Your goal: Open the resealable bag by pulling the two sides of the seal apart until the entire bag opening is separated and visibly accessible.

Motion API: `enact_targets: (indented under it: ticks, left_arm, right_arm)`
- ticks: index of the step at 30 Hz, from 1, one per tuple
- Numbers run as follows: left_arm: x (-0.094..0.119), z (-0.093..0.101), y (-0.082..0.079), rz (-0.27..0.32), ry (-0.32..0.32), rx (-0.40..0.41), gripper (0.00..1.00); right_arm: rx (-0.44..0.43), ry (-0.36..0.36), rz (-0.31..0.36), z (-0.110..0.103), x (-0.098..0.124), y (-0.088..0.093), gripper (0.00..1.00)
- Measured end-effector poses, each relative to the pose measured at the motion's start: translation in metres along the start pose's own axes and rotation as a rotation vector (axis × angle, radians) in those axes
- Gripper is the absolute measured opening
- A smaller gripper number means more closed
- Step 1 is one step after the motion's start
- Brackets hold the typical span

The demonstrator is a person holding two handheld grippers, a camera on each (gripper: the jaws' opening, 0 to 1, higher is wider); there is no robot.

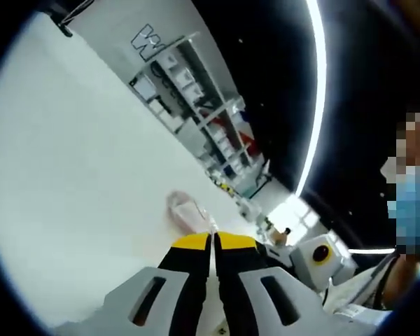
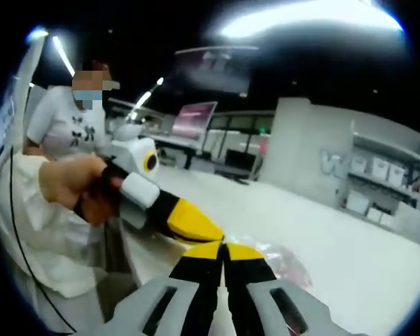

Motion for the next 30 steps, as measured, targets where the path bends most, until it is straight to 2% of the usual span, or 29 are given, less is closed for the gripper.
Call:
enact_targets:
  ticks: [10,30]
  left_arm:
    - [-0.0009,0.0033,0.0009,-0.009,0.003,0.004,0.1]
    - [-0.0003,-0.0008,-0.0006,0.002,-0.008,0.014,0.06]
  right_arm:
    - [-0.028,0.001,0.02,0.0038,0.0039,-0.0038,0.0]
    - [-0.054,-0.016,0.027,0.0017,0.0015,-0.0013,0.0]
Point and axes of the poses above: the point that each gripper's makers call its tool centre point, and the gripper's own axes: x roughly backward along the fingers, z roughly to its right, y roughly out of its underside, the point moved 1 cm from there along x, roughly backward along the fingers, and after that the axes turned 3 degrees about y, right-handed, at the moved point
